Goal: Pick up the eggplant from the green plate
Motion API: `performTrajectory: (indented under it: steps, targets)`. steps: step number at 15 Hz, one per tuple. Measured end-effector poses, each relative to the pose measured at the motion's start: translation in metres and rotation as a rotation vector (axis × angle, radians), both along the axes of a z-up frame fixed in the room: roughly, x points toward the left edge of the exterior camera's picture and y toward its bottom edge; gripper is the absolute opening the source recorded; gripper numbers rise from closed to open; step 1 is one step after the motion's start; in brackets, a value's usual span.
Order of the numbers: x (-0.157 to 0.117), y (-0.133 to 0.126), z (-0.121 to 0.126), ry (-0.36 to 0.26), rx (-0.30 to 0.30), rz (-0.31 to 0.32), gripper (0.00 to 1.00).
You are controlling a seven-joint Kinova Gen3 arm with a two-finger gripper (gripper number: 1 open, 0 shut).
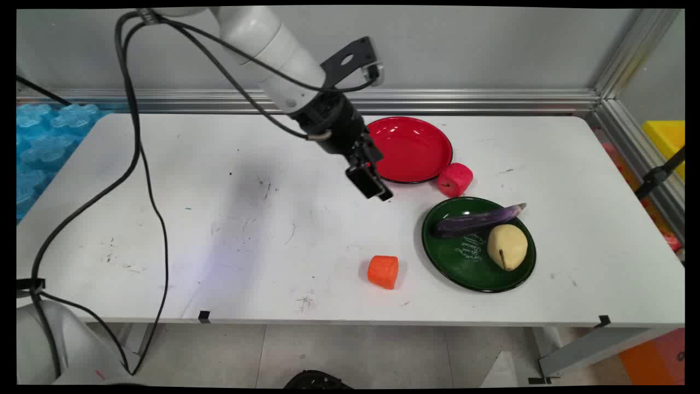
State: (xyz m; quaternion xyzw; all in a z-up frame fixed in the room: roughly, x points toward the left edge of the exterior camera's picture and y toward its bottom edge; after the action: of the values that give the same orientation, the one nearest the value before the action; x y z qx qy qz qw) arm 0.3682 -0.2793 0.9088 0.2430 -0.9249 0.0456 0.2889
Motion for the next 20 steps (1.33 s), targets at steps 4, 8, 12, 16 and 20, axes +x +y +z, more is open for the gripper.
performTrajectory:
  steps: [4, 8, 12, 16, 20]
  targets:
    - [-0.021, -0.012, -0.003, 0.021, -0.004, 0.039, 1.00]
    - [-0.047, -0.024, -0.015, 0.027, -0.005, 0.054, 1.00]
    - [-0.077, -0.040, -0.037, 0.017, -0.018, 0.052, 1.00]
    - [-0.103, -0.053, -0.062, -0.005, -0.027, 0.040, 1.00]
    - [-0.126, -0.066, -0.088, -0.030, -0.031, 0.029, 1.00]
